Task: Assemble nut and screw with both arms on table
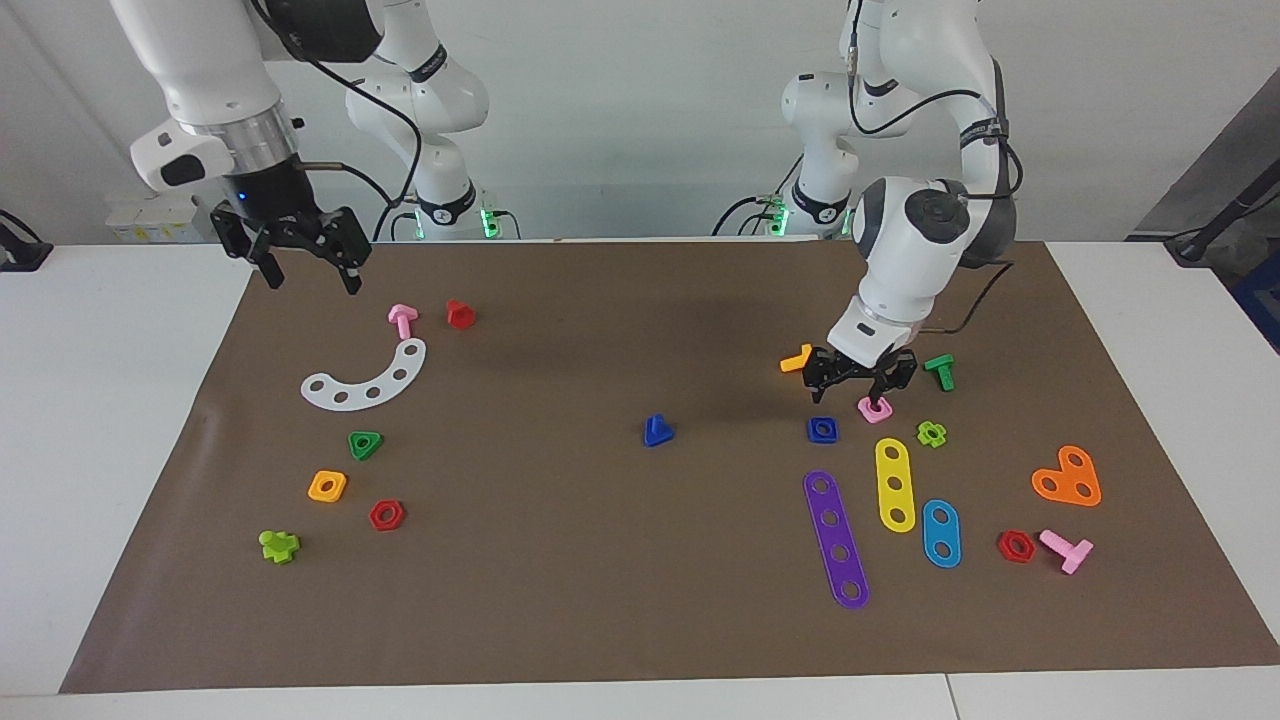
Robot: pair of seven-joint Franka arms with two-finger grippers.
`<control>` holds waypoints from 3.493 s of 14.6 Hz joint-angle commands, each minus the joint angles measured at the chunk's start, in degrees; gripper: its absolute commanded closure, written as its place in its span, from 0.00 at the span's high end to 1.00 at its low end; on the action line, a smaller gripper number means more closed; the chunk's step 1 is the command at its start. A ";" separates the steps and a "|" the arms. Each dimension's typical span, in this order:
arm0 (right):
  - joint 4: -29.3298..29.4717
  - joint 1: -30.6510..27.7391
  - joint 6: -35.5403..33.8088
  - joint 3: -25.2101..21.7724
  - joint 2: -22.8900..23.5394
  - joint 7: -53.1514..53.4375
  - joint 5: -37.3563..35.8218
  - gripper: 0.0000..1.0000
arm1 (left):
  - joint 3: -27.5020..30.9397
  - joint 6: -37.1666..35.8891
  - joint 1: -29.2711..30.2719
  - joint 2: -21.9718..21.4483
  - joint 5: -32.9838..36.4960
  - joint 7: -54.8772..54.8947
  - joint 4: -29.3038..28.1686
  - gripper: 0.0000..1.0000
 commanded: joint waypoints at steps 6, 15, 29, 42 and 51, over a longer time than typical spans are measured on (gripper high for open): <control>0.34 -1.49 -5.85 0.79 -0.16 -4.02 0.82 1.00 | 1.07 8.17 -0.77 6.91 1.64 -0.97 -0.94 0.91; -1.26 -1.66 -6.02 0.70 -1.21 -2.62 1.53 1.00 | 1.07 11.77 -0.59 8.24 1.64 -0.97 -3.65 0.84; 1.64 -1.66 -8.75 1.05 -0.07 -4.55 -1.20 1.00 | 1.33 4.85 -1.29 8.06 1.64 -1.67 -0.24 0.76; 1.73 -1.05 -9.01 1.23 -0.60 -5.08 -1.20 1.00 | 1.24 6.06 -0.86 7.88 1.64 -1.58 -0.94 0.63; 1.73 -1.05 -9.01 1.23 -0.60 -5.08 -1.20 1.00 | 1.24 6.50 -0.59 7.80 1.64 -1.23 -1.64 0.56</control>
